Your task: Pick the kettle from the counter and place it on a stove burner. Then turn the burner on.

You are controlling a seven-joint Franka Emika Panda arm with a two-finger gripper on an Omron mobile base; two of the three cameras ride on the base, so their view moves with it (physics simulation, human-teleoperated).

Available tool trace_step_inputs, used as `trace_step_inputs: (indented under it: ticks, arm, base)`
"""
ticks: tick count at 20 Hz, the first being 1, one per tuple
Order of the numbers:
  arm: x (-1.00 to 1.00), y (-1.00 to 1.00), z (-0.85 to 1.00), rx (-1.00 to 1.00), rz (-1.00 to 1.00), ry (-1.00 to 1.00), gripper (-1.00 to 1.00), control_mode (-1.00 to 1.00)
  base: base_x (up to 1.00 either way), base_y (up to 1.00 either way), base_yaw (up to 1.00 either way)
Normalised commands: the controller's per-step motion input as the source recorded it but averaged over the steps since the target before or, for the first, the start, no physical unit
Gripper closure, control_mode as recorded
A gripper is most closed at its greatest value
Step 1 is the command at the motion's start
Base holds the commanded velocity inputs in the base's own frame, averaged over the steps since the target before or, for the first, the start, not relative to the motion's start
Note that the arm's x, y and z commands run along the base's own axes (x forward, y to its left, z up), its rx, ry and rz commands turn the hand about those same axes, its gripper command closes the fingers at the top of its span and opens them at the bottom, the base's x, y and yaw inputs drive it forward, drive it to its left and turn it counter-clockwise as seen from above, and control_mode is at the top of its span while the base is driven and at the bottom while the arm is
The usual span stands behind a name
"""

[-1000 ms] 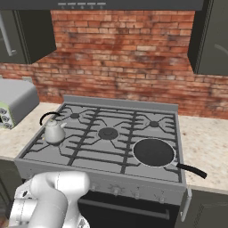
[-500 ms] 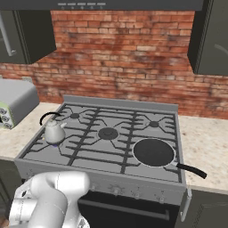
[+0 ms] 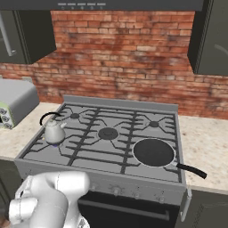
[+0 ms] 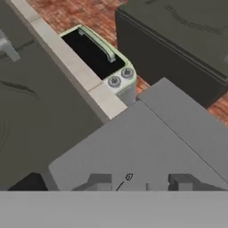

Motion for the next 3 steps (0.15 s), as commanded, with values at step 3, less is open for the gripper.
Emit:
trace_step_inputs:
  ticks: [3]
  arm:
    - [-0.17, 0.27, -0.32, -0.30, 0.51, 0.22, 1.00, -1.00]
  base:
    - [0.00, 0.00, 0.00]
